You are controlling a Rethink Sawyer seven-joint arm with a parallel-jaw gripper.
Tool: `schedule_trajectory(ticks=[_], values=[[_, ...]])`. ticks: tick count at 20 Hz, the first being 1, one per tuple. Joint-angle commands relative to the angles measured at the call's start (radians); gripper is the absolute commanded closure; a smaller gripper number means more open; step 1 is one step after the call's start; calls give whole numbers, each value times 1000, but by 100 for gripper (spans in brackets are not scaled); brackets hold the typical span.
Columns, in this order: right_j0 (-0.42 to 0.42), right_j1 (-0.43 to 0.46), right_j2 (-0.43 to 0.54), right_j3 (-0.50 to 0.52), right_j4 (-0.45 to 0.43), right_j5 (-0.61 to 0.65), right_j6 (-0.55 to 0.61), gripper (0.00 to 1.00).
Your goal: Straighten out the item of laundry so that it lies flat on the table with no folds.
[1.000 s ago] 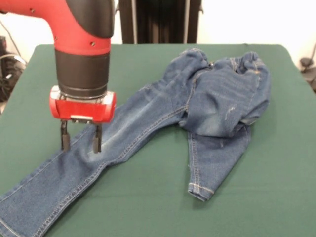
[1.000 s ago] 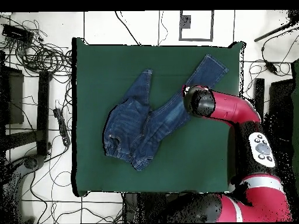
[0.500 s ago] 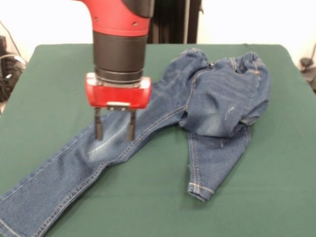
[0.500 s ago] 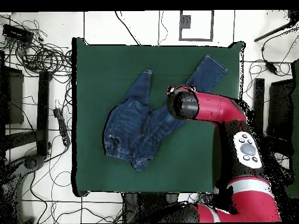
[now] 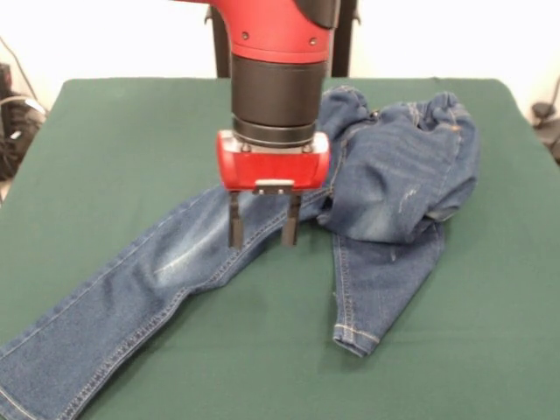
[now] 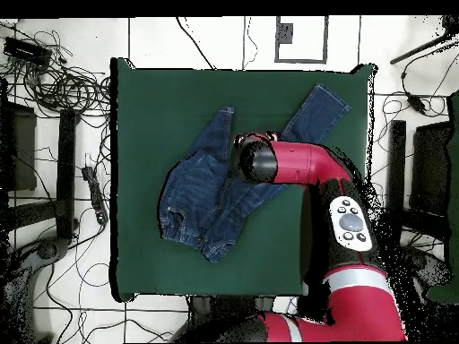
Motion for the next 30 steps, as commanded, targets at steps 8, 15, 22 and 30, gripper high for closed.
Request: schedule_trajectory(ticks=[8,15,22,30], values=[[67,79,108,96,64,110,106,0],[66,103,145,108,107,119,105,0],[85,131,160,102,133,99,122,0],[102,174,189,96,167,81,114,0]])
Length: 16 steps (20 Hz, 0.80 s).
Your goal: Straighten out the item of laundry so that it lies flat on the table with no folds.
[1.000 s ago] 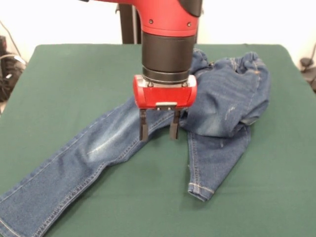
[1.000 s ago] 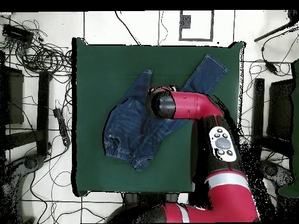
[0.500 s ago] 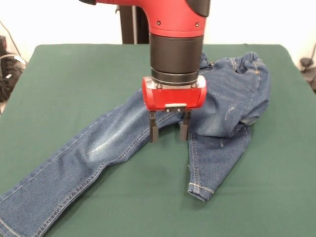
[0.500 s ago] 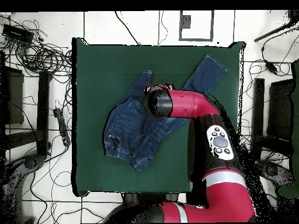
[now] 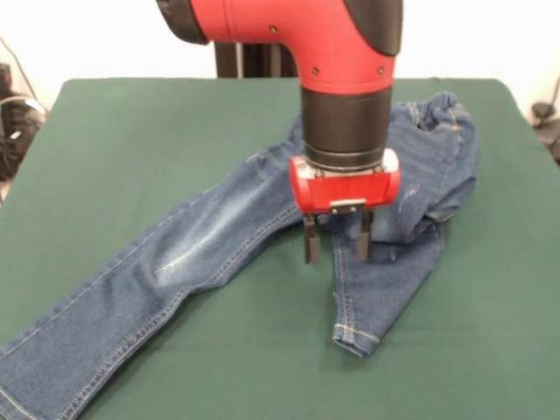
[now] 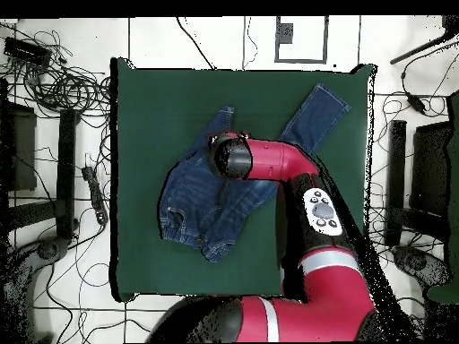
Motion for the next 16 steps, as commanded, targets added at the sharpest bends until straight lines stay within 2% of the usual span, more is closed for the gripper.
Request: schedule_trajectory(ticks=[1,8,16], values=[[57,115,147,93,56,77,113,0],[101,156,74,42,32,11,151,0],[119,263,19,-68,9,-50,150,0]])
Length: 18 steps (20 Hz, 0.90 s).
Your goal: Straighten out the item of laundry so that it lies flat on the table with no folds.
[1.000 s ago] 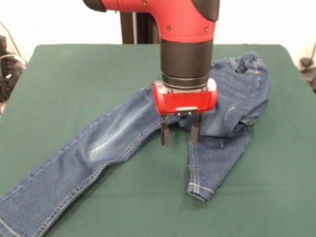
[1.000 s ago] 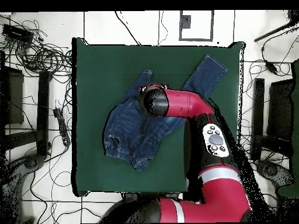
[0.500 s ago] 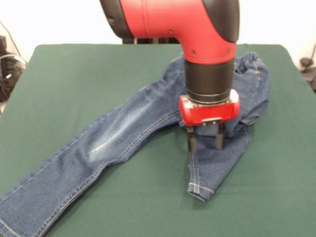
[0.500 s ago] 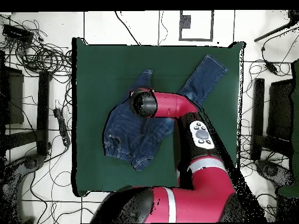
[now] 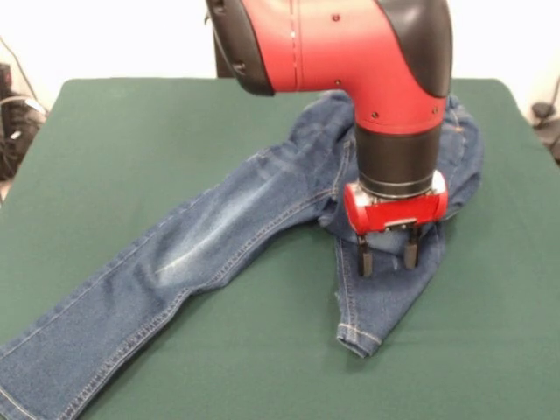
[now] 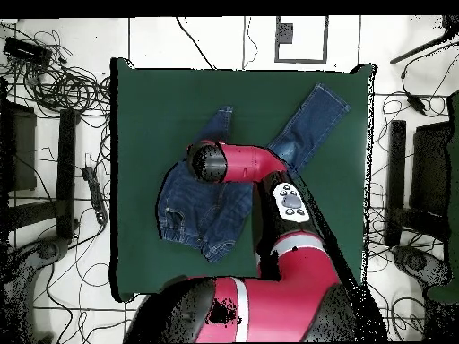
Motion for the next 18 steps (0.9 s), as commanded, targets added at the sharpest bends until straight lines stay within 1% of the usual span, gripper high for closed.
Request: schedule_trajectory(ticks=[1,3,5,6,9,11,15,18], values=[[52,188,9,-55,-1,-52,146,0],[49,214,12,-79,-2,-67,140,0],[47,222,14,-82,-1,-90,145,0],[47,224,13,-82,2,-111,155,100],[39,224,21,-71,-1,-145,160,100],[39,227,28,-82,-6,-120,137,100],[23,227,44,-64,0,-161,155,100],[-4,216,74,-43,-6,-179,139,100]])
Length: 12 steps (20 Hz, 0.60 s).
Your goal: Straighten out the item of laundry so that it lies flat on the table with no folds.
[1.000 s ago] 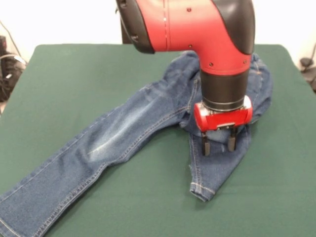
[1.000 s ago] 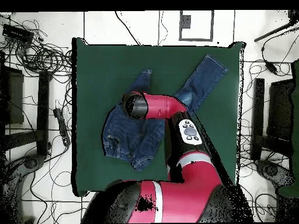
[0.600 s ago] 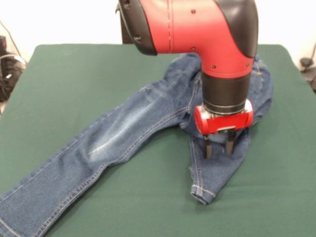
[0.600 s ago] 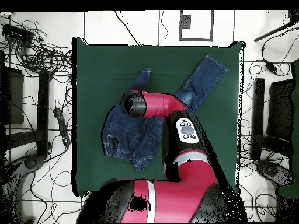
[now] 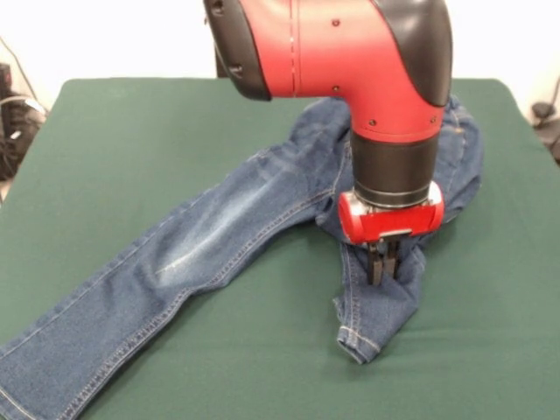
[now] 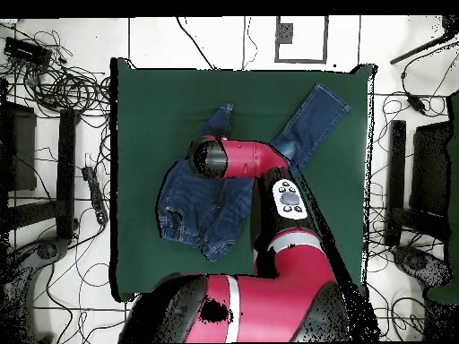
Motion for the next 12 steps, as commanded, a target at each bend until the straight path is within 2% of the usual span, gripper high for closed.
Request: schedule_trajectory(ticks=[1,7,9,12], values=[[-38,192,121,23,-16,-202,132,100],[-106,150,202,96,-56,-309,128,100],[-102,146,192,94,-64,-330,138,100],[-62,142,146,59,-38,-285,157,100]])
